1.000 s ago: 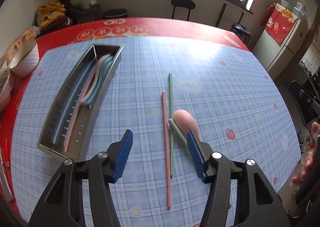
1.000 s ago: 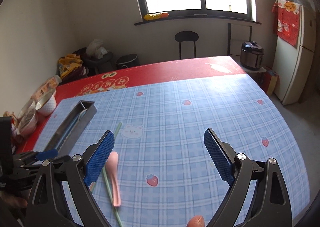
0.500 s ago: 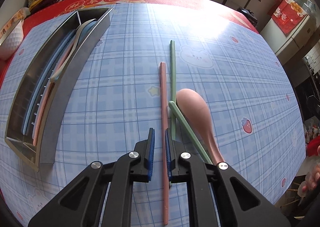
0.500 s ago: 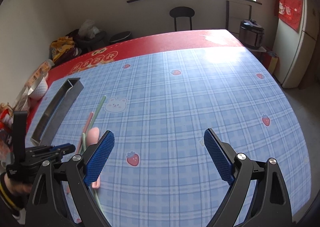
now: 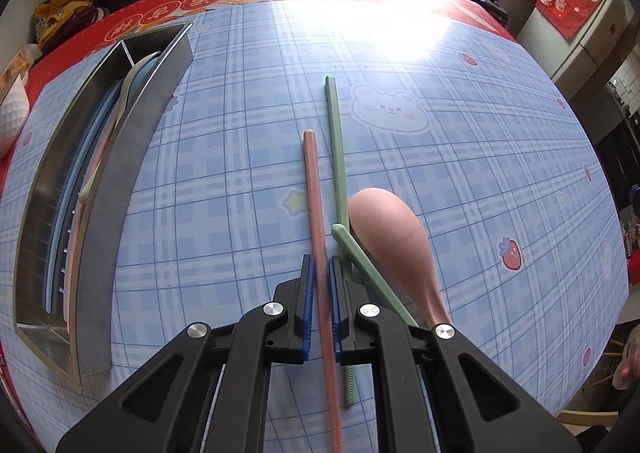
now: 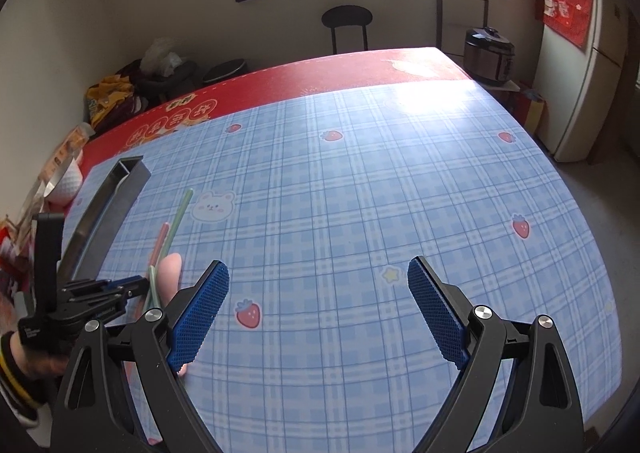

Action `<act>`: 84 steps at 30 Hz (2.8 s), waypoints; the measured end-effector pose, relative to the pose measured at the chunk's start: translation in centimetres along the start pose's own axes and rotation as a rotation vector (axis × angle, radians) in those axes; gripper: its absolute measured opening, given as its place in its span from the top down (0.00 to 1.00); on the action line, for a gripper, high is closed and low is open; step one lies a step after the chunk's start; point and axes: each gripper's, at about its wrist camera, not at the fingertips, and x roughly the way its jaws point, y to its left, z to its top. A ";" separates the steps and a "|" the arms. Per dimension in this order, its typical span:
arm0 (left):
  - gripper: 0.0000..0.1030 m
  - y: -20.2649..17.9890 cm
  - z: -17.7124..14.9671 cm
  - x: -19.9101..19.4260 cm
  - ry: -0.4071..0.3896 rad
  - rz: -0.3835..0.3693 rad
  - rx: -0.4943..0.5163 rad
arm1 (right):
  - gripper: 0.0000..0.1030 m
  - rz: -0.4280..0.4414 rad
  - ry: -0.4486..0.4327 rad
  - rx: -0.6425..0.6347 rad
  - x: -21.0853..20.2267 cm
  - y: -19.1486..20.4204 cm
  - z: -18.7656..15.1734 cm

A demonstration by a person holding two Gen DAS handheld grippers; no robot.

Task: Organize utensils
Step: 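Lower the left tool onto the pink chopstick and close on it, then close the right tool on the pink spoon handle and lift it while the left tool holds the pink chopstick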

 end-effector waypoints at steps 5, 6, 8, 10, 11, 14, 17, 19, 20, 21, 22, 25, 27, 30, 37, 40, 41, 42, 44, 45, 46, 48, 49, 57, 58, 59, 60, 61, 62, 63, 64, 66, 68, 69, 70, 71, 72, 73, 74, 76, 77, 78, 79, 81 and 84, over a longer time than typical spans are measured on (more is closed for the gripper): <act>0.91 0.1 -0.4 0.0 -0.019 -0.011 0.024 | 0.15 0.006 0.012 0.021 0.3 0.0 -0.2; 0.91 0.1 -0.4 0.0 -0.022 -0.011 0.031 | 0.15 0.009 0.013 0.031 0.2 -0.2 -0.3; 0.91 -0.3 -0.4 0.0 -0.020 0.005 0.054 | 0.15 0.010 0.016 0.041 0.3 -0.2 -0.3; 0.91 -0.5 -0.3 0.0 -0.015 0.016 0.061 | 0.15 0.012 0.020 0.041 0.4 -0.1 -0.3; 0.91 -0.6 -0.3 0.0 -0.014 0.017 0.062 | 0.15 0.015 0.023 0.040 0.4 0.0 -0.4; 0.91 -0.7 -0.4 0.0 -0.022 0.013 0.068 | 0.15 0.027 0.033 0.039 0.4 0.3 -0.6; 0.91 -0.7 -0.5 -0.1 -0.029 0.009 0.067 | 0.15 0.033 0.048 0.061 0.5 0.1 -1.1; 0.91 -0.7 -0.6 -0.1 -0.034 0.010 0.070 | 0.15 0.030 0.054 0.070 0.4 0.0 -1.5; 0.91 -0.6 -0.6 -0.1 -0.037 0.005 0.069 | 0.15 0.028 0.060 0.075 0.4 -0.1 -1.6; 0.92 -0.4 -0.6 -0.1 -0.035 -0.009 0.061 | 0.15 0.026 0.066 0.080 0.4 -0.2 -1.8; 0.94 -0.1 -0.5 -0.1 -0.031 -0.026 0.045 | 0.15 0.025 0.072 0.086 0.4 -0.3 -2.0; 0.94 0.7 -0.5 -0.3 -0.015 -0.047 0.017 | 0.15 0.026 0.086 0.093 0.4 -0.1 -2.3; 0.94 1.1 -0.9 -0.8 -0.020 -0.049 0.009 | 0.15 0.037 0.097 0.098 0.7 0.2 -2.4; 0.94 2.2 -1.8 -2.0 -0.033 -0.048 -0.016 | 0.15 0.053 0.111 0.102 1.4 1.1 -2.5; 0.94 4.6 -2.9 -6.6 -0.116 -0.043 -0.014 | 0.15 0.128 0.135 0.029 3.9 5.1 -2.5; 0.94 5.6 -3.1 -8.5 -0.162 -0.050 -0.034 | 0.28 0.166 0.151 -0.060 5.4 7.7 -2.4; 0.94 5.8 -3.1 -9.0 -0.177 -0.053 -0.040 | 0.29 0.173 0.158 -0.099 5.9 8.6 -2.4; 0.94 6.0 -3.2 -9.4 -0.190 -0.055 -0.043 | 0.34 0.179 0.165 -0.140 6.4 9.5 -2.5; 0.94 6.3 -3.7 -10.1 -0.215 -0.064 -0.053 | 0.44 0.190 0.191 -0.206 7.4 11.1 -2.8; 0.94 6.5 -3.9 -10.4 -0.223 -0.076 -0.061 | 0.50 0.194 0.207 -0.228 7.9 11.7 -3.0; 0.94 6.6 -4.2 -10.6 -0.228 -0.089 -0.069 | 0.54 0.201 0.224 -0.243 8.4 12.2 -3.1; 0.94 6.7 -4.7 -10.8 -0.234 -0.101 -0.070 | 0.60 0.205 0.247 -0.278 9.1 13.1 -3.3; 0.94 6.8 -4.8 -10.8 -0.239 -0.105 -0.070 | 0.62 0.208 0.254 -0.297 9.3 13.5 -3.3; 0.94 8.8 -5.1 -11.0 -0.258 -0.147 -0.127 | 0.72 0.189 0.309 -0.334 11.2 15.0 -3.2; 0.94 8.9 -5.2 -10.9 -0.257 -0.150 -0.129 | 0.73 0.186 0.315 -0.327 11.4 14.9 -3.2; 0.94 9.0 -5.2 -10.9 -0.255 -0.152 -0.129 | 0.74 0.184 0.310 -0.322 11.5 15.0 -3.2; 0.94 9.1 -5.3 -10.8 -0.252 -0.150 -0.128 | 0.74 0.185 0.308 -0.319 11.5 15.0 -3.2; 0.94 9.2 -5.3 -10.8 -0.248 -0.147 -0.127 | 0.74 0.184 0.307 -0.320 11.6 15.0 -3.1; 0.94 9.4 -5.4 -10.8 -0.247 -0.148 -0.129 | 0.75 0.183 0.306 -0.324 11.7 15.0 -3.0; 0.94 9.5 -5.4 -10.8 -0.247 -0.150 -0.131 | 0.75 0.180 0.304 -0.331 11.7 15.1 -3.0; 0.94 9.6 -5.4 -10.8 -0.247 -0.150 -0.133 | 0.75 0.175 0.301 -0.340 11.7 15.3 -3.0; 0.94 9.7 -5.5 -10.8 -0.247 -0.151 -0.136 | 0.75 0.166 0.297 -0.349 11.7 15.4 -3.0; 0.94 9.7 -5.5 -10.9 -0.247 -0.151 -0.135 | 0.75 0.159 0.294 -0.348 11.6 15.4 -3.1; 0.94 9.7 -5.4 -10.9 -0.246 -0.151 -0.133 | 0.76 0.153 0.293 -0.346 11.6 15.5 -3.1; 0.94 9.7 -5.5 -10.9 -0.246 -0.150 -0.130 | 0.76 0.143 0.290 -0.343 11.5 15.5 -3.2; 0.94 9.6 -5.5 -11.0 -0.245 -0.150 -0.127 | 0.76 0.135 0.287 -0.335 11.4 15.3 -3.2; 0.94 9.6 -5.6 -11.0 -0.245 -0.150 -0.125 | 0.76 0.135 0.281 -0.323 11.2 15.1 -3.3; 0.94 9.6 -5.5 -11.0 -0.244 -0.149 -0.125 | 0.76 0.134 0.271 -0.311 11.0 14.9 -3.2; 0.94 9.6 -5.5 -11.0 -0.243 -0.149 -0.126 | 0.76 0.133 0.262 -0.299 10.7 14.7 -3.2; 0.94 9.6 -5.6 -11.0 -0.240 -0.148 -0.129 | 0.76 0.131 0.245 -0.281 10.3 14.3 -3.0; 0.94 9.6 -5.6 -10.9 -0.239 -0.148 -0.132 | 0.76 0.127 0.235 -0.276 10.1 14.2 -2.9; 0.94 9.6 -5.6 -10.9 -0.238 -0.148 -0.134 | 0.76 0.126 0.226 -0.270 9.8 14.0 -2.8; 0.94 9.5 -5.5 -11.0 -0.237 -0.148 -0.134 | 0.76 0.125 0.220 -0.266 9.7 13.9 -2.7; 0.94 9.3 -5.5 -11.0 -0.237 -0.148 -0.129 | 0.76 0.125 0.211 -0.259 9.5 13.7 -2.6; 0.94 8.8 -5.3 -11.0 -0.237 -0.146 -0.109 | 0.76 0.117 0.213 -0.250 9.4 13.3 -2.9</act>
